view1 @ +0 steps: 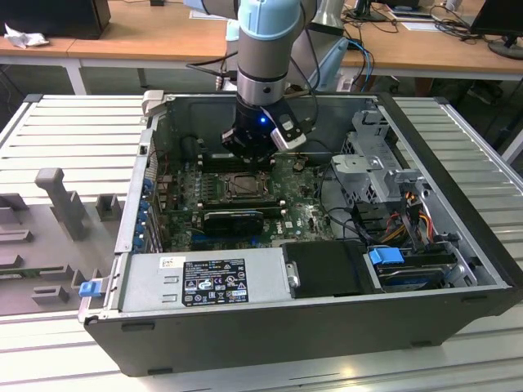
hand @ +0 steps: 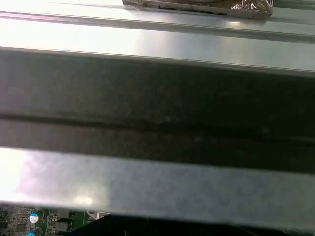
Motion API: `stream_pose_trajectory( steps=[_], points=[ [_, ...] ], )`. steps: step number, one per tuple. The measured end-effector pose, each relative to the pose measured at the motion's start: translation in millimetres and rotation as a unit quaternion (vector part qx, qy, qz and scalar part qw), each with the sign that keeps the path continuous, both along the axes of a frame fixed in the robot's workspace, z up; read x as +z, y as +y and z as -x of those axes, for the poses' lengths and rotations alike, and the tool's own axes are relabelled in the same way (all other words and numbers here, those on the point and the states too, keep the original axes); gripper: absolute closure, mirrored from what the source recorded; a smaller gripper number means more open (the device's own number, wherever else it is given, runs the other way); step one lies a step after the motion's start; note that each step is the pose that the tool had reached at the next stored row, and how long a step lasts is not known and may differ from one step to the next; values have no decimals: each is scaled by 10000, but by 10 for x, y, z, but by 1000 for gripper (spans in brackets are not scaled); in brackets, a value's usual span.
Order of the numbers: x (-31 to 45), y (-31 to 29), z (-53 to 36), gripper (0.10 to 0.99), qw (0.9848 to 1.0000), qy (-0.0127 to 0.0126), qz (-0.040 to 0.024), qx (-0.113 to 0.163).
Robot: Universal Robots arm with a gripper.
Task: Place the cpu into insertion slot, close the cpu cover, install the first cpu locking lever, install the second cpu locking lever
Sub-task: 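Install the first cpu locking lever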
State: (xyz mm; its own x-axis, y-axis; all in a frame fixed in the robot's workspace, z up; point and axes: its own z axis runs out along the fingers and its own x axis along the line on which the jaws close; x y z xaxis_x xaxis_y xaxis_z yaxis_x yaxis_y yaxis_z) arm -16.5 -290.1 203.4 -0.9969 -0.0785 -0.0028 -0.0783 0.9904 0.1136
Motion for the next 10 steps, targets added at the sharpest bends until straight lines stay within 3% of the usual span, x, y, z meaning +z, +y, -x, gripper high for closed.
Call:
stream_pose_trajectory(
  steps=[10],
  points=[
    [-22, 0, -2, 980, 10000, -1, 83, 0]
  ],
)
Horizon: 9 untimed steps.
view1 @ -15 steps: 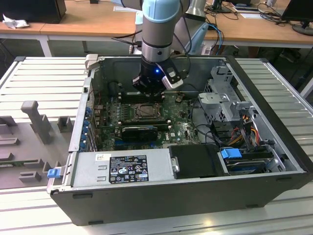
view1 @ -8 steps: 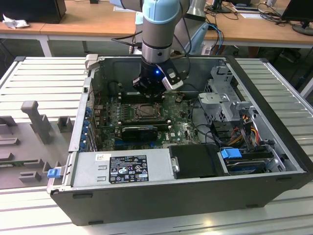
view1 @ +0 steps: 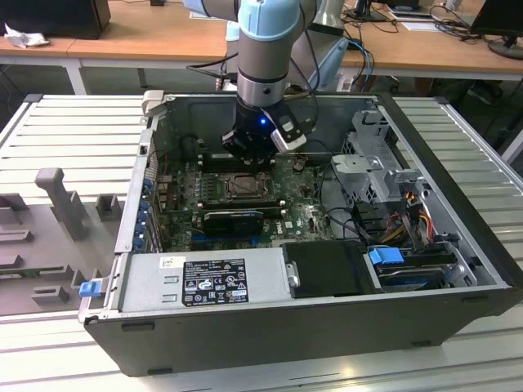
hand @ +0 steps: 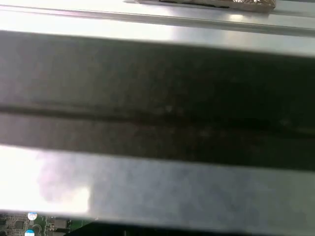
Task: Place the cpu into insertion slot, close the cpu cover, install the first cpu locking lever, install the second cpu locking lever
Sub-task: 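Install the first cpu locking lever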
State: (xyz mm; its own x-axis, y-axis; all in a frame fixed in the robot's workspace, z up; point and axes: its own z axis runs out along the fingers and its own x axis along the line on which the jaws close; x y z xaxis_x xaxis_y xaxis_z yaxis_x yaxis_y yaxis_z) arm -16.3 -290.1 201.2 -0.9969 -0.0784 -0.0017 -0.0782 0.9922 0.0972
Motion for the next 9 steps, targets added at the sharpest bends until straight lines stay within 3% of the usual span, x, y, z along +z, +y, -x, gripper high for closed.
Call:
stream_pose_trajectory(
  steps=[5, 9],
  points=[
    [21, 1, -3, 980, 10000, -2, -50, 0],
    [179, 5, -4, 980, 10000, -1, -12, 1]
  ],
)
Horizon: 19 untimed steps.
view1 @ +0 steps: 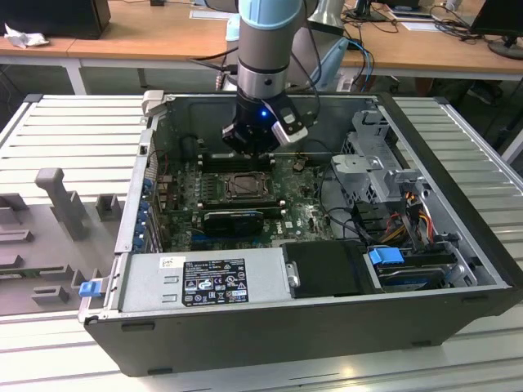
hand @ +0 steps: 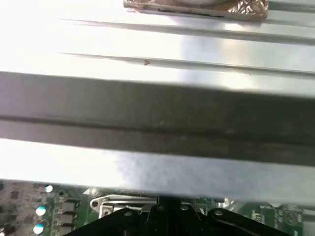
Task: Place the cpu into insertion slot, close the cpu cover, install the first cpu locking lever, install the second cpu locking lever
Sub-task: 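Install the first cpu locking lever, then install the second cpu locking lever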
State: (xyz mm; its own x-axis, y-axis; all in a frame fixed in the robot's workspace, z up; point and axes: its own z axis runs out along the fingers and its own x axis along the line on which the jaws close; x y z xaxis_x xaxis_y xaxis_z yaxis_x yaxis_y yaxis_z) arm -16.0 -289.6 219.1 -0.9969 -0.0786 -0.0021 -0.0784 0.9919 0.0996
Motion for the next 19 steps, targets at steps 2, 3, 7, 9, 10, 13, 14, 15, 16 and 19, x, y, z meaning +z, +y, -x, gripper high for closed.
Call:
stream_pose_trajectory(
  steps=[2, 3, 7, 9, 10, 13, 14, 15, 16, 19],
  points=[
    [1, -9, 1, 980, 10000, 1, 11, 0],
    [0, -18, 1, 980, 10000, 0, 12, -1],
    [0, -29, 1, 980, 10000, 0, 14, -1],
    [0, -35, 1, 980, 10000, 0, 14, -1],
    [0, -37, 1, 980, 10000, 0, 14, 0],
    [0, -43, 1, 980, 10000, 0, 14, -1],
    [0, -46, 1, 980, 10000, 0, 14, -1],
    [0, -56, 0, 980, 10000, 1, 15, 0],
    [0, -75, 1, 980, 10000, 0, 15, 0],
    [7, -92, 1, 980, 10000, 1, 16, -1]
  ],
)
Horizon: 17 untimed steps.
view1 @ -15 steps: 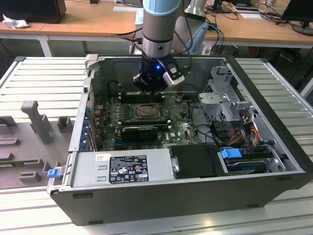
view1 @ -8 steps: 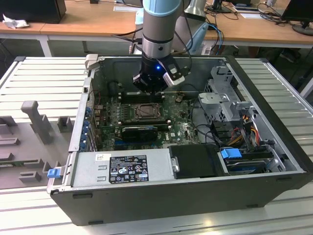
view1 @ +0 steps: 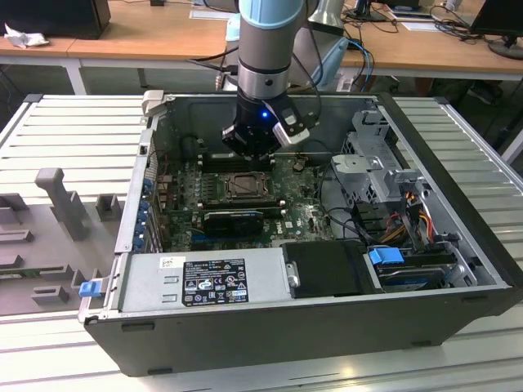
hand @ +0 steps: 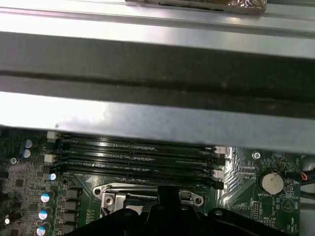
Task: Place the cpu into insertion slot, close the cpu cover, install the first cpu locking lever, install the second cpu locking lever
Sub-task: 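Install the second cpu locking lever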
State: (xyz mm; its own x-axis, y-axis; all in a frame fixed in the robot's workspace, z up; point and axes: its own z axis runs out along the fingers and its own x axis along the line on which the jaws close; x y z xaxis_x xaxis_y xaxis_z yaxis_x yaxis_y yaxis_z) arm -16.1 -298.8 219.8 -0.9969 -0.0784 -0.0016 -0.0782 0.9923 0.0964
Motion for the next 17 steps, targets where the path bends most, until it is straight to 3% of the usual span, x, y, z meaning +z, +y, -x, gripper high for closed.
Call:
stream_pose_trajectory(
  steps=[4, 7, 8, 9, 11, 12, 14, 17],
  points=[
    [70, -5, 0, 980, 10000, -1, -1, 0],
    [234, -6, 0, 980, 10000, -1, 3, -1],
    [247, -9, 0, 980, 10000, -1, 4, -1],
    [248, -47, 0, 980, 10000, -1, 5, -1],
    [248, -302, 0, 980, 10000, -1, 5, -1],
    [246, -382, 0, 980, 10000, -1, 5, -2],
    [236, -470, 0, 980, 10000, 1, 5, -1],
    [195, -558, 2, 980, 10000, 44, 5, -1]
  ],
)
